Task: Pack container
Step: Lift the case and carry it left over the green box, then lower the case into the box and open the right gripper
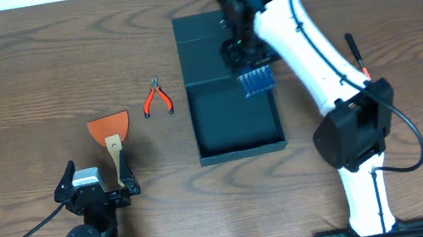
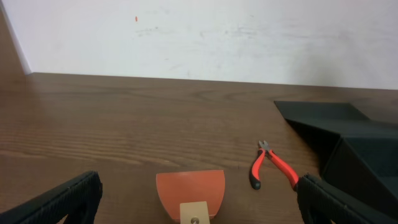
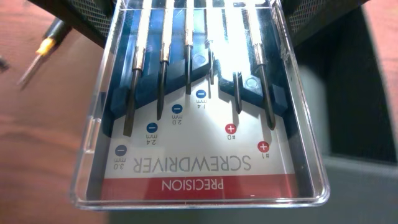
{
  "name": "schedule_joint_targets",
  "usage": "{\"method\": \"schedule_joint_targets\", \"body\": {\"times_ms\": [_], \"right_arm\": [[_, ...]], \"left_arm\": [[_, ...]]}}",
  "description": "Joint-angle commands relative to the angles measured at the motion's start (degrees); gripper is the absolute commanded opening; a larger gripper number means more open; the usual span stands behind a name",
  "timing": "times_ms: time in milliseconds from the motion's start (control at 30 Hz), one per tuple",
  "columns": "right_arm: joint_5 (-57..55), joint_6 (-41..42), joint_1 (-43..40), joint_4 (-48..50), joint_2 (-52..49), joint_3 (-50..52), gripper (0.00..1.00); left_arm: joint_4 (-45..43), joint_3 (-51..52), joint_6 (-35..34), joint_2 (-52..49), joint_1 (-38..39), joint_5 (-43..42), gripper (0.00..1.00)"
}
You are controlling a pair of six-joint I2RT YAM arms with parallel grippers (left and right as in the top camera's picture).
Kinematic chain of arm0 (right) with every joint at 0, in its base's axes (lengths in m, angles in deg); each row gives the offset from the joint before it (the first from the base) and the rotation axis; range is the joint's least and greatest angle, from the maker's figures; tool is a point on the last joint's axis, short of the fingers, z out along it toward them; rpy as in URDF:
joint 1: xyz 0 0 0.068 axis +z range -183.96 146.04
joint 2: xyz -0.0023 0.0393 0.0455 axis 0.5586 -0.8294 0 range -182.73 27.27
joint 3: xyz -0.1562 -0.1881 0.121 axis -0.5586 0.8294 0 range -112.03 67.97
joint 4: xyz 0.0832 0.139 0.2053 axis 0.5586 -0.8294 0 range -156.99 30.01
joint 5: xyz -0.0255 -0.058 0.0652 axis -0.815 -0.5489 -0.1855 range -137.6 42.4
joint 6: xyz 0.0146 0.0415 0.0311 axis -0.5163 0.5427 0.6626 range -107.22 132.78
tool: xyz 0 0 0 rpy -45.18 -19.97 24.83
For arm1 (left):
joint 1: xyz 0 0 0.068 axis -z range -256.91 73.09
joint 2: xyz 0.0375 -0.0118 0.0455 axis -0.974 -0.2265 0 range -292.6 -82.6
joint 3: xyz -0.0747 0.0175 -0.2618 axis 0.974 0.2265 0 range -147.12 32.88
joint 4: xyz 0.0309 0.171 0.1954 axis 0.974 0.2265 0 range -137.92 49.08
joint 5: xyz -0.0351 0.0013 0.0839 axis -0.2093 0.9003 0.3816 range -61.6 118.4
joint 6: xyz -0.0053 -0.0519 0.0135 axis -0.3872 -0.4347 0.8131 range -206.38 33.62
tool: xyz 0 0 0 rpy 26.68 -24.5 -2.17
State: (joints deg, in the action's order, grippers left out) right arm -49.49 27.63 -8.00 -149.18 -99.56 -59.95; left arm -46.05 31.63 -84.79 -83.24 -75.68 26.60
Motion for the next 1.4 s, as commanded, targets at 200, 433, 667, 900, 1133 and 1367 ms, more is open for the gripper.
{"method": "schedule_joint_targets", "body": {"times_ms": [200,433,667,900,1133,1367], "right_arm": [[-2.67,11.52,7.26,-3.98,1.68,-1.62,0.47],[-2.6,14.73,8.26,-5.22,1.68,-1.6,0.47],[-2.64,16.44,8.26,-5.44,1.68,-1.29,0.48],[-2.62,17.7,8.26,-3.69,1.68,2.47,0.48],[-2.49,17.94,7.98,-0.33,1.68,8.2,0.48],[-2.14,18.6,7.89,2.43,1.68,13.09,0.49]], "left_arm": [[2.08,1.01,0.76,0.02,-0.15,0.28,0.99],[2.1,1.01,0.76,0.02,-0.15,0.28,0.99],[2.08,1.01,0.76,0.02,-0.15,0.28,0.98],[2.1,1.01,0.76,0.02,-0.15,0.28,0.99],[2.08,1.03,0.76,0.02,-0.15,0.28,0.98],[2.08,1.03,0.76,0.02,-0.15,0.28,0.99]]}}
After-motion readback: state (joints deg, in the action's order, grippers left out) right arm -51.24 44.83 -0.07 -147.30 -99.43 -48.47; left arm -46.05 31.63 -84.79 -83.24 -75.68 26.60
